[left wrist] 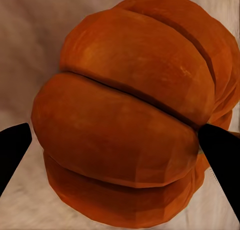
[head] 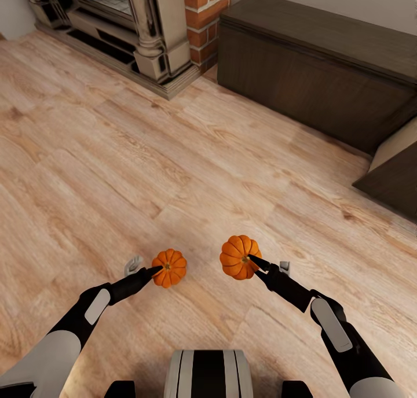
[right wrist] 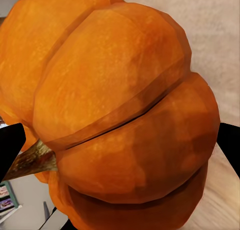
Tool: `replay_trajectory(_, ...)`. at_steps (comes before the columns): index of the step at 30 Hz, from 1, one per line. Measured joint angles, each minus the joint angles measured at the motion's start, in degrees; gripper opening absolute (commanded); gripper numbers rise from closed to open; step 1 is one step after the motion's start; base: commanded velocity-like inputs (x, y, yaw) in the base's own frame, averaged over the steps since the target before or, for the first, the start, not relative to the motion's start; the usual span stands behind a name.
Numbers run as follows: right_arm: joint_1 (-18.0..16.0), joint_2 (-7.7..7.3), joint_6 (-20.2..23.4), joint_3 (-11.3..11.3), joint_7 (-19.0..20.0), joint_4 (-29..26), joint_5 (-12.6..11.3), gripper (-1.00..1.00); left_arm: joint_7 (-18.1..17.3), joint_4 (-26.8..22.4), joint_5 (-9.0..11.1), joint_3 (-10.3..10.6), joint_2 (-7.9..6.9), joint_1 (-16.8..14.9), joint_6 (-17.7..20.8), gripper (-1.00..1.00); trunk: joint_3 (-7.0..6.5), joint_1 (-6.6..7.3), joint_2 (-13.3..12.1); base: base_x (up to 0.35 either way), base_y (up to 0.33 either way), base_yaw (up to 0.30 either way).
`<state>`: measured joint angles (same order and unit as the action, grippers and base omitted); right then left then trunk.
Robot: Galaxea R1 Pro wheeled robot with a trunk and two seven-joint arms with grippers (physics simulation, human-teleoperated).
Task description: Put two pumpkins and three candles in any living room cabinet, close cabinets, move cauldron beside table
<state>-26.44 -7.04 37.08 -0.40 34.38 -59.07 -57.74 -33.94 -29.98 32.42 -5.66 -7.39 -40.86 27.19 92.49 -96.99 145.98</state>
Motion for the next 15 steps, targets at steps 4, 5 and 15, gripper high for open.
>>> replay_trajectory(4, 0.00, 0.05, 0.01, 0.03, -0.01, 0.00, 0.02, -1.00, -0.59, -0.15, 0.11, 0.01, 0.01, 0.00, 0.06, -1.00, -0.89, 0.10, -0.05, 0.000, 0.000, 0.000)
replay_trajectory(5, -0.01, 0.07, 0.01, 0.05, -0.01, 0.00, 0.04, -1.00, -1.36, -0.21, 0.21, 0.00, 0.01, 0.00, 0.10, -1.00, -1.11, 0.13, -0.07, 0.000, 0.000, 0.000)
replay_trajectory(15, 0.00, 0.03, -0.04, 0.01, -0.01, 0.00, 0.10, -1.00, -4.88, -2.27, 0.15, -0.09, 0.01, 0.00, 0.23, -1.00, -3.33, 0.39, -0.20, 0.000, 0.000, 0.000)
